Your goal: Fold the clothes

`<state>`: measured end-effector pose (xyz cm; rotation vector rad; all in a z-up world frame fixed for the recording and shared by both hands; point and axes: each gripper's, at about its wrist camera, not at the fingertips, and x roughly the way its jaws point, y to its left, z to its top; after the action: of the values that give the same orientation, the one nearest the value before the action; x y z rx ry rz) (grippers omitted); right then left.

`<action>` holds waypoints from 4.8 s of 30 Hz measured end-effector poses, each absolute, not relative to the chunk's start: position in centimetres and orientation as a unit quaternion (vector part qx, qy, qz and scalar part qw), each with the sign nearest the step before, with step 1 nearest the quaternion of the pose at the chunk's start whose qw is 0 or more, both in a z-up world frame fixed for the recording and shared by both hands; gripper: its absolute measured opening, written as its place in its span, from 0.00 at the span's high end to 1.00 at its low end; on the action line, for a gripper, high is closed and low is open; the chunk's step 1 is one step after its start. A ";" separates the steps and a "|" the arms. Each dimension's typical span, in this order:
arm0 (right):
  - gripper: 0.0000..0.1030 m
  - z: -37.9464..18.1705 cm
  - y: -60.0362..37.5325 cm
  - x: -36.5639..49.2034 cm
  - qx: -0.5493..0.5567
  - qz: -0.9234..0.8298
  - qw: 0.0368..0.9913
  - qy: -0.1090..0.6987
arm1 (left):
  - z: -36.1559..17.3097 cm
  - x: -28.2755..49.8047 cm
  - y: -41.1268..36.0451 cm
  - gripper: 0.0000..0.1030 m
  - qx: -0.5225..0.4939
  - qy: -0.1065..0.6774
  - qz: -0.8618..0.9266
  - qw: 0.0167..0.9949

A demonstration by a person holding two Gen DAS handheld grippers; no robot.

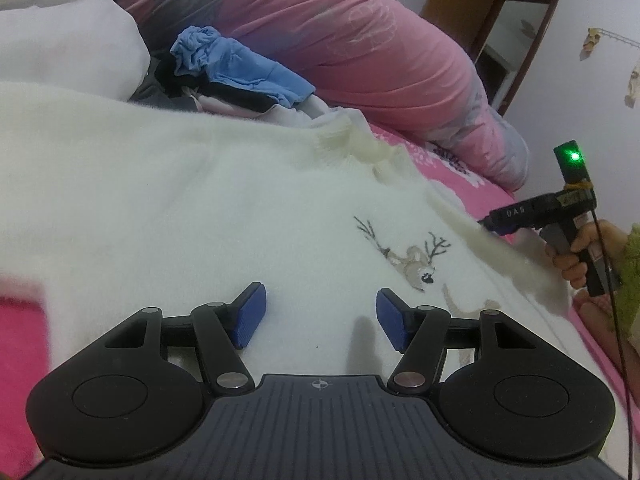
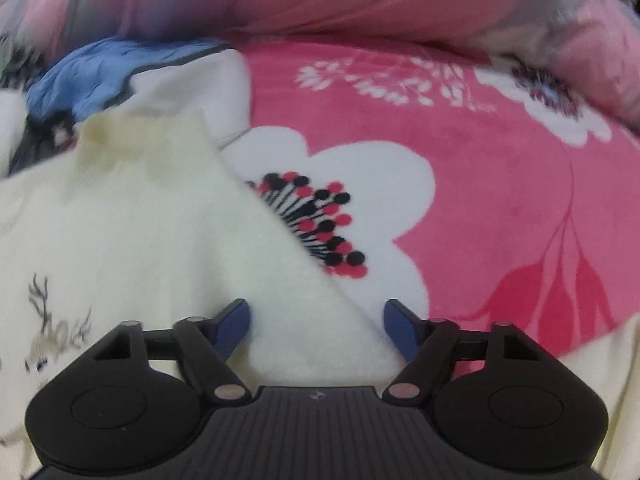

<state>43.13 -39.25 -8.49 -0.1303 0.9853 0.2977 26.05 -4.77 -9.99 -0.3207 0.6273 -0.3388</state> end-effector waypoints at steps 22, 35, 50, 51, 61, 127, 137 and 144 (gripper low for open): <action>0.43 -5.0 -43.9 41.6 0.012 -0.028 0.951 0.307 | -9.9 25.8 -4.9 0.41 -0.145 0.300 -0.157 0.930; 0.64 -3.8 -45.2 36.2 0.020 -0.001 0.939 0.344 | -10.0 25.8 -4.7 0.41 -0.152 0.300 -0.159 0.928; 0.35 -5.1 -50.6 38.7 -0.235 -0.122 0.821 0.506 | -10.1 25.9 -4.5 0.41 -0.158 0.301 -0.163 0.926; 0.35 -5.9 -50.5 38.8 -0.243 -0.126 0.815 0.511 | -10.1 25.9 -4.5 0.41 -0.159 0.301 -0.163 0.926; 0.97 -7.4 -48.0 38.4 -0.302 -0.158 0.809 0.479 | -10.2 25.9 -4.2 0.41 -0.171 0.300 -0.167 0.924; 0.64 -5.7 -46.8 14.7 0.219 -0.038 0.915 0.336 | -9.1 26.1 3.4 0.40 -0.357 0.261 -0.142 0.886; 0.54 -8.2 -37.5 21.9 -0.102 0.040 0.927 0.359 | -8.6 26.0 -1.6 0.40 -0.133 0.296 -0.079 0.943; 0.80 -9.7 -41.3 21.2 0.007 -0.001 0.938 0.346 | -9.3 25.6 -1.3 0.43 -0.123 0.301 -0.062 0.944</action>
<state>21.24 -41.30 -9.66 0.0144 0.7056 -0.0026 25.57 -1.26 -9.26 -0.2498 0.6126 -0.1260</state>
